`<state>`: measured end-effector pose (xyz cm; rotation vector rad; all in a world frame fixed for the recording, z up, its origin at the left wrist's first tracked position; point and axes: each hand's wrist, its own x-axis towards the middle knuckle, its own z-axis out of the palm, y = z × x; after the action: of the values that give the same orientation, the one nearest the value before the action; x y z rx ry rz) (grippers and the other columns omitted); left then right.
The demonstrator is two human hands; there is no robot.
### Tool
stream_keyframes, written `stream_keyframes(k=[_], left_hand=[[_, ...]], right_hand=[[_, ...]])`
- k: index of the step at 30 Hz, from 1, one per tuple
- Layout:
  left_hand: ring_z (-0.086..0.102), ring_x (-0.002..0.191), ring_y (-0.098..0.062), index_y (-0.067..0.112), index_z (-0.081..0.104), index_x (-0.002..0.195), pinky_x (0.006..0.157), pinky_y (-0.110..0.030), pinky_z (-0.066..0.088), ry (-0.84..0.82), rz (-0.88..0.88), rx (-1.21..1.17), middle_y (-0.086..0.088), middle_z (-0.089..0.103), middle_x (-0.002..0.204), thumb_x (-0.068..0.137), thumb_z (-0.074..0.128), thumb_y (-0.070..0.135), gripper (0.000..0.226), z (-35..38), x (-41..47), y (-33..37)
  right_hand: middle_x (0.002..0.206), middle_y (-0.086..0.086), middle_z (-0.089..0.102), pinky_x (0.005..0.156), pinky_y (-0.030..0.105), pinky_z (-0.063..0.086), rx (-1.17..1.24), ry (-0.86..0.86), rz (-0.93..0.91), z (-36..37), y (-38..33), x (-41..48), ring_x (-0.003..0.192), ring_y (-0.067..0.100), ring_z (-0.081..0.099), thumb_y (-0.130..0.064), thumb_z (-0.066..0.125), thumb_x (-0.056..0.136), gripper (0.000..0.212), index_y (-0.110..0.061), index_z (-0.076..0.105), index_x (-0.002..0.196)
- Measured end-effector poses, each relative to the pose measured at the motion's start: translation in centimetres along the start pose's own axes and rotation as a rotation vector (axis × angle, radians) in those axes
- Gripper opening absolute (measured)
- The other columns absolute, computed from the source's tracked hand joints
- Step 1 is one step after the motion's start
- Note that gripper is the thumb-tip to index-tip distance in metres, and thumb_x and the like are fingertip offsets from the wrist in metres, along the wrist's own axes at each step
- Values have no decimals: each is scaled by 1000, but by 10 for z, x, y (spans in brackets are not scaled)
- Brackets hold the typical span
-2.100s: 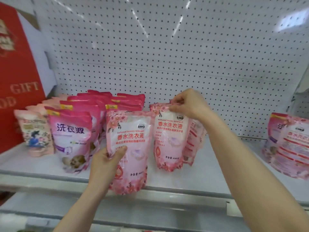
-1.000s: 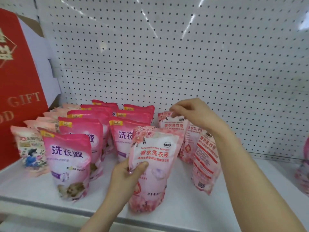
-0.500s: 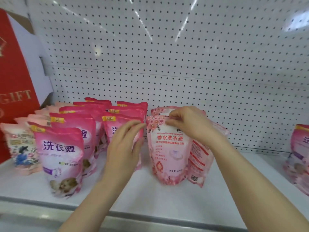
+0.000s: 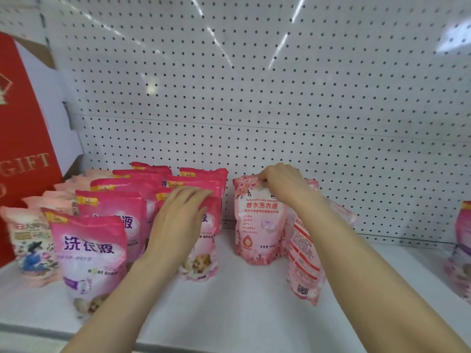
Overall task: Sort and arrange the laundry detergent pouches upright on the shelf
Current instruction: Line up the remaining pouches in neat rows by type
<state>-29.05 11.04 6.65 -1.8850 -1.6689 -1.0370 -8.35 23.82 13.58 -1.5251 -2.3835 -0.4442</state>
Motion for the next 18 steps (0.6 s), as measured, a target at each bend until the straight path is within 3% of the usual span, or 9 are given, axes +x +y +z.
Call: stream_keyframes(k=[5, 7, 9, 11, 13, 16, 18], left_hand=[[52, 119, -29, 12, 63, 124, 102, -41, 40, 14, -4, -33, -6, 64, 120, 85, 68, 9, 39, 3, -2, -1], [49, 119, -30, 10, 64, 122, 103, -38, 36, 84, 12, -71, -8, 62, 122, 85, 67, 6, 38, 5, -6, 5], [47, 118, -32, 7, 66, 118, 105, -34, 31, 184, 60, -131, -11, 61, 121, 83, 66, 1, 35, 8, -13, 16], [48, 117, -33, 5, 67, 114, 105, -30, 30, 233, 101, -207, -12, 61, 120, 83, 64, 0, 32, 13, -23, 32], [50, 116, -30, 8, 67, 116, 104, -25, 30, 177, 105, -300, -9, 60, 121, 84, 63, 1, 32, 23, -34, 50], [50, 119, -22, 17, 62, 125, 99, -24, 33, -63, 35, -411, -1, 57, 128, 86, 65, 7, 40, 42, -56, 73], [48, 124, -18, 22, 58, 130, 99, -24, 33, -202, -7, -463, 2, 54, 133, 88, 65, 13, 43, 52, -68, 83]], right_hand=[[112, 4, 71, 77, 33, 47, 96, 17, 43, -16, 5, -25, 100, 27, 64, -27, 53, 99, 30, -28, 64, 127], [114, 1, 72, 84, 35, 48, 142, 151, 85, -29, 14, -49, 108, 26, 63, -31, 53, 99, 32, -26, 63, 129], [109, 2, 73, 83, 36, 46, 140, 326, 163, -37, 30, -81, 109, 27, 60, -31, 56, 97, 32, -23, 65, 127], [108, 2, 73, 82, 36, 47, 167, 395, 295, -36, 45, -117, 107, 29, 60, -40, 58, 96, 36, -24, 65, 126], [109, 1, 72, 86, 40, 52, 308, 304, 433, -26, 51, -144, 103, 29, 64, -49, 59, 92, 39, -27, 65, 124], [97, 4, 74, 79, 46, 56, 575, 265, 488, -12, 56, -161, 86, 30, 70, -30, 61, 88, 18, -29, 68, 104], [88, 2, 72, 73, 42, 57, 632, 298, 490, -15, 67, -170, 77, 27, 68, -20, 60, 88, 15, -32, 67, 92]])
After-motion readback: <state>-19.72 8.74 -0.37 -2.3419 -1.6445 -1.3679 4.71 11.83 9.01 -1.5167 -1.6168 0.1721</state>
